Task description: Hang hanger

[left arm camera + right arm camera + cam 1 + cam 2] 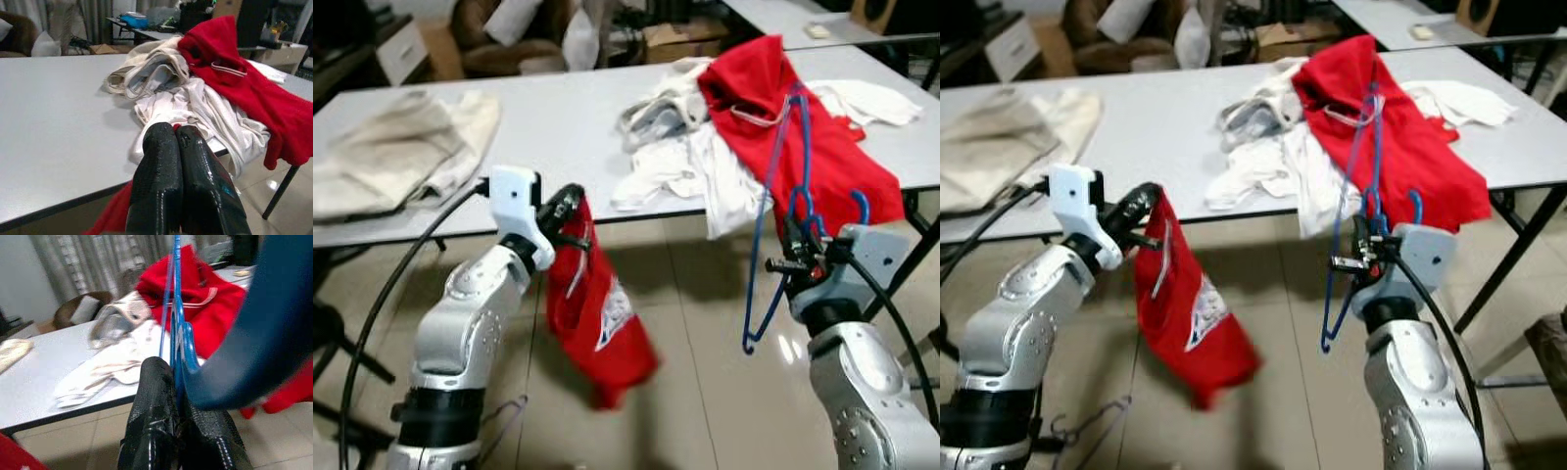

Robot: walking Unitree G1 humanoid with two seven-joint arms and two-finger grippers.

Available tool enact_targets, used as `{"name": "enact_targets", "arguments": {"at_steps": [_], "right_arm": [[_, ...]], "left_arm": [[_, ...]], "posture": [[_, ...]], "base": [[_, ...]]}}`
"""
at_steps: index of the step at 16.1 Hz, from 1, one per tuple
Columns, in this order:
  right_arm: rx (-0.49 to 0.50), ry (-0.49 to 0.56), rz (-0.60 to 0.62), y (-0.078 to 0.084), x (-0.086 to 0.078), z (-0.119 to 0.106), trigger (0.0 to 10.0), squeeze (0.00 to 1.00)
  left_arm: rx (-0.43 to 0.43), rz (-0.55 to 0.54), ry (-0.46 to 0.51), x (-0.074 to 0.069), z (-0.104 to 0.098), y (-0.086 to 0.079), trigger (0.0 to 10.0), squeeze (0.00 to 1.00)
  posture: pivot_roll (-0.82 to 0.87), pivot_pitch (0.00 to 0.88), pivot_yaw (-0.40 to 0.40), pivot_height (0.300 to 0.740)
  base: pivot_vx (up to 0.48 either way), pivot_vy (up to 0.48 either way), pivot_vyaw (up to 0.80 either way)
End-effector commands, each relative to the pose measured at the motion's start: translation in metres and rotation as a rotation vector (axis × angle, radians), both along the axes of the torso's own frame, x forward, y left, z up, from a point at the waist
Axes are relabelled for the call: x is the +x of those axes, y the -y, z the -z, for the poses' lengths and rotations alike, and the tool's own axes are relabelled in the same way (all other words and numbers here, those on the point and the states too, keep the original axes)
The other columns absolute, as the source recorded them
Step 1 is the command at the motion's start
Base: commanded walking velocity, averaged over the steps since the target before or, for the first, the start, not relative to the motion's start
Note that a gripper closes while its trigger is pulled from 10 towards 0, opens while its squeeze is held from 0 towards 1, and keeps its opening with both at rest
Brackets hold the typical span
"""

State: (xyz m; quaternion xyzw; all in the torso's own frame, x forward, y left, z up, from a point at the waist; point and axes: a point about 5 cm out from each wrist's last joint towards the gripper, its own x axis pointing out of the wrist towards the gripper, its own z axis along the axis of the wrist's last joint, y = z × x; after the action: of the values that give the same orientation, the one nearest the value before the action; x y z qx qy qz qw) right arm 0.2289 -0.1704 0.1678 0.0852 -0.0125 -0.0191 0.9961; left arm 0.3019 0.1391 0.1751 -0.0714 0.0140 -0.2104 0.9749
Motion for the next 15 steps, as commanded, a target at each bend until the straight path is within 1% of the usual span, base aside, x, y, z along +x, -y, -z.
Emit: {"name": "enact_targets", "arguments": {"at_steps": [1, 3, 7, 9, 12, 15], "right_arm": [[-0.008, 0.019, 0.021, 0.005, -0.0008, -0.0038, 10.0, 0.0], [-0.011, 0.021, 0.017, 0.0052, -0.0011, -0.004, 10.0, 0.0], [-0.038, 0.015, -0.011, 0.0056, 0.0003, -0.0033, 10.0, 0.0], [-0.081, 0.004, -0.036, 0.0038, 0.0018, -0.003, 10.0, 0.0], [-0.082, 0.005, -0.04, 0.0024, 0.002, -0.0029, 10.0, 0.0], [-0.062, 0.016, -0.051, 0.0009, 0.0002, -0.0027, 10.0, 0.0]], "left_arm": [[-0.004, 0.036, 0.043, 0.0008, -0.0104, 0.008, 10.0, 0.0], [-0.015, 0.029, 0.05, 0.0026, -0.0136, 0.0065, 10.0, 0.0], [-0.018, 0.012, 0.044, 0.0034, -0.0119, 0.0037, 10.0, 0.0], [-0.019, 0.008, 0.047, 0.0036, -0.0132, 0.0032, 10.0, 0.0], [-0.017, 0.002, 0.051, 0.0034, -0.0146, 0.0018, 10.0, 0.0], [-0.016, 0.001, 0.046, 0.0016, -0.0131, 0.0017, 10.0, 0.0]], "posture": [[-0.19, 0.0, 0.093, 0.74], [-0.19, 0.0, 0.094, 0.74], [-0.19, 0.0, 0.095, 0.74], [-0.19, 0.0, 0.093, 0.74], [-0.18, 0.0, 0.09, 0.74], [-0.19, 0.004, 0.086, 0.74]], "base": [[0.277, 0.0, 0.0], [0.276, 0.0, 0.0], [0.277, 0.0, 0.0], [0.287, 0.0, 0.0], [0.303, 0.0, 0.73], [0.304, 0.0, 0.0]]}}
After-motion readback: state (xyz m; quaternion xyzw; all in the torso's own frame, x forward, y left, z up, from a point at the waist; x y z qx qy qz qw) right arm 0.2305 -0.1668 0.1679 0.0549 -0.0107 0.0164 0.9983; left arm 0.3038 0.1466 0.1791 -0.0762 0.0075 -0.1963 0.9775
